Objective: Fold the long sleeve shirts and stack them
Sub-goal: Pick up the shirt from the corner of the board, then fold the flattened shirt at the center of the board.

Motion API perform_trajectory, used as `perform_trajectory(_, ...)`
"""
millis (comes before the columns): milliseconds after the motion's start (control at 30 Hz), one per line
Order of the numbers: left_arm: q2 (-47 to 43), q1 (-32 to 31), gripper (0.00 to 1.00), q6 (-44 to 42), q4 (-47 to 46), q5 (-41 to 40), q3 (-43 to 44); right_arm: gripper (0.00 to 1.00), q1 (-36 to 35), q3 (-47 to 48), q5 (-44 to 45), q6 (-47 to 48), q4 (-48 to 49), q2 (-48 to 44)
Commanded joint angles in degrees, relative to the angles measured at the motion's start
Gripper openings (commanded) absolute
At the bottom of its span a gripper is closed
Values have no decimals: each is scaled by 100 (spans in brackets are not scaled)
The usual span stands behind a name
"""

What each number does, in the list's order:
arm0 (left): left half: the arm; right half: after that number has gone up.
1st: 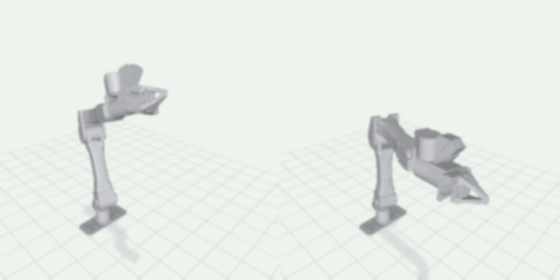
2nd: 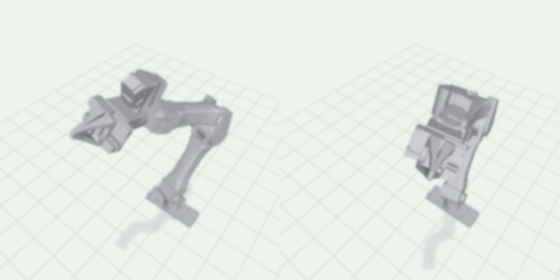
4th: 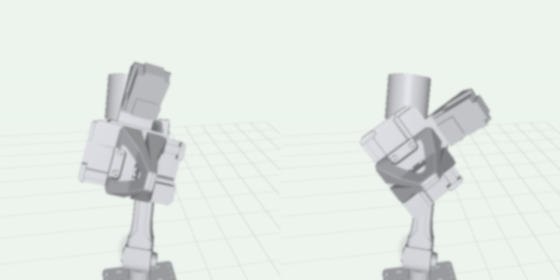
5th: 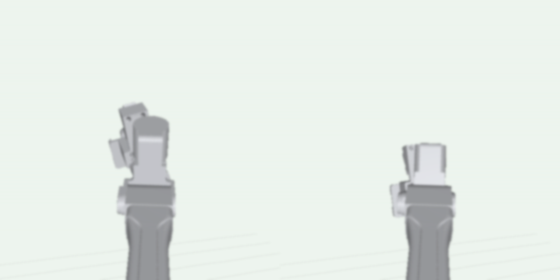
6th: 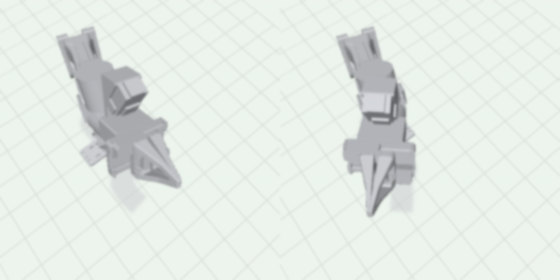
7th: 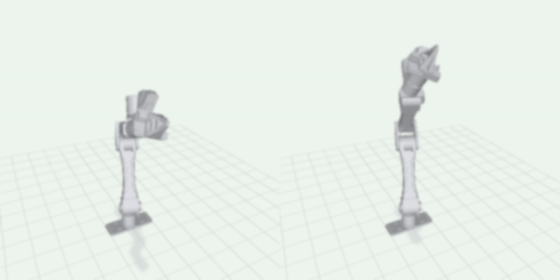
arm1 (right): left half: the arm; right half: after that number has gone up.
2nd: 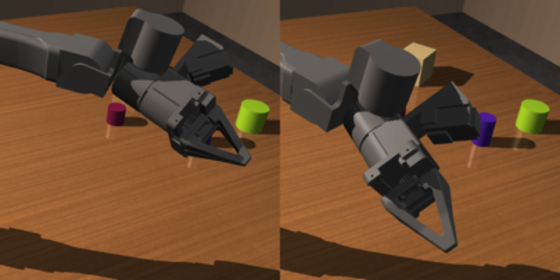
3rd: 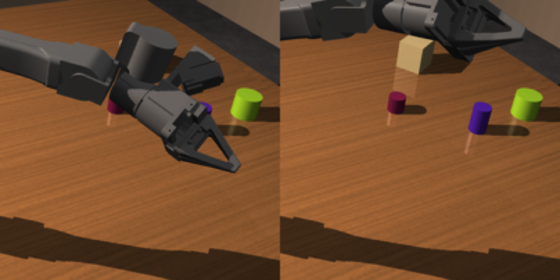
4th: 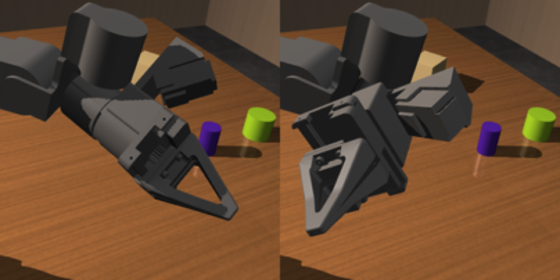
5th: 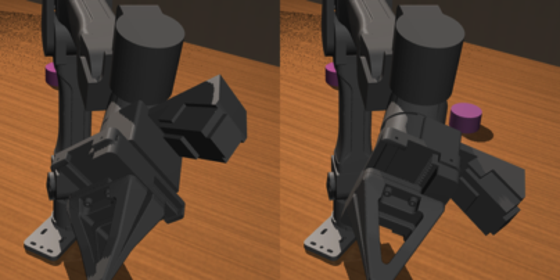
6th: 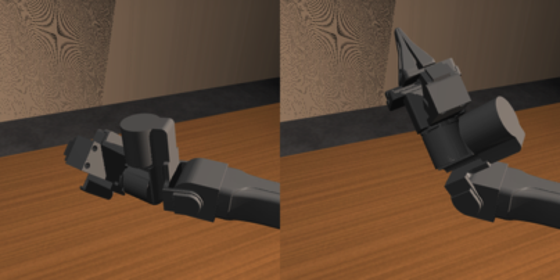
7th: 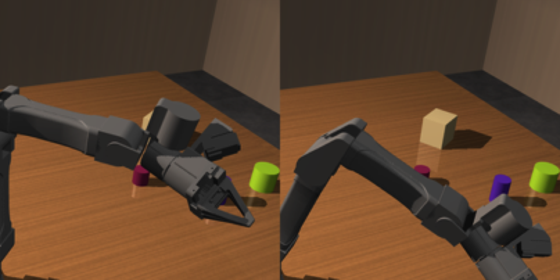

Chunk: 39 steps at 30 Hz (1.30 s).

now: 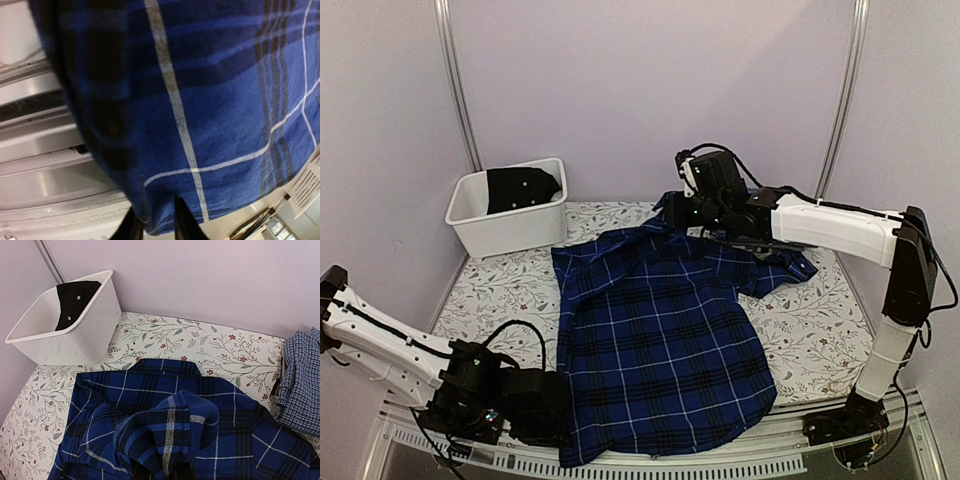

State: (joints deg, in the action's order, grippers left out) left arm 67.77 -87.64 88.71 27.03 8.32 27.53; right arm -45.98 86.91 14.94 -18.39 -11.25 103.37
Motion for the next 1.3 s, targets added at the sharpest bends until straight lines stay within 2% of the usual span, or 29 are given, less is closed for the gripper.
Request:
perform_trajectory(0,-1,-88,9,90,-124,-234,27,0,44,134,-21,71,139,-193)
perform_trajectory(67,-145,-90,0,57,155,-213,131,0,37,243,-29,96,103,-170)
perform_trajectory(300,-1294,-84,0,118,802,46,337,0,42,590,115,284,-57,-59)
perform_trajectory(533,-1552,19,0,-55,1256,151,515,0,45,646,250,358,-84,-50)
perform_trajectory(667,-1113,401,0,-754,913,294,898,0,94,779,386,505,-76,-54)
perform_trajectory(933,370,1078,0,-2260,217,856,1860,0,296,839,390,716,-165,-10)
perform_trajectory(1067,1005,1378,0,-2799,-66,1196,2290,0,375,742,507,752,-204,-27)
perform_trajectory(1267,1813,1476,0,-3224,-302,1642,2684,0,598,477,590,694,-225,-227)
